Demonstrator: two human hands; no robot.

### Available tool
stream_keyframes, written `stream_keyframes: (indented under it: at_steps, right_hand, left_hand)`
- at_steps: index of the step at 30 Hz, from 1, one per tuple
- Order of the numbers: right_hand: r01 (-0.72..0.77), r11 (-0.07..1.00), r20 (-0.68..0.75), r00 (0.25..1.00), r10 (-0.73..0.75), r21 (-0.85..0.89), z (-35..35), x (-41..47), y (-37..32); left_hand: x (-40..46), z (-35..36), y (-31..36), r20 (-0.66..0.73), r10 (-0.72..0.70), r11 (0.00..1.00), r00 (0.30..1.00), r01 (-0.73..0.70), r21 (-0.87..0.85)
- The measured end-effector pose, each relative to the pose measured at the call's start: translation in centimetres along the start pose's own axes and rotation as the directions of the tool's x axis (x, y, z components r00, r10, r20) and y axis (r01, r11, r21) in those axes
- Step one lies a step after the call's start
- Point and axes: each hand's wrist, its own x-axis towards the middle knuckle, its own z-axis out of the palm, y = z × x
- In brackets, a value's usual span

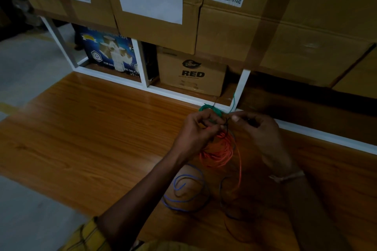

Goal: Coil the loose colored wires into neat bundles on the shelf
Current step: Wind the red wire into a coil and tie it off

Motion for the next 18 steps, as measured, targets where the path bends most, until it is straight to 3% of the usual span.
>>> stream_keyframes:
  at_steps: [3,12,18]
  right_hand:
    - [0.007,1.000,0.089,0.996,-0.006,-0.019,0.4,0.4,0.1]
    - [0.008,1.000,0.135,0.991,-0.008,-0.001,1.4,0.8,0.5]
    - [0.042,0.993,-0.021,0.999,-0.040,0.113,2.4,0.5,0.7]
  left_hand:
    - [-0.2,-0.1,0.0,0.010,-0.017,0.999,1.000,0.018,-0.033]
    - [-0.4,-0.5,-0.3,0.012,-0.030,0.997,0.999,0.030,-0.068]
    - [-0.4,-0.9,-1.3,-0.028,-0.166,0.977,0.986,0.161,-0.139]
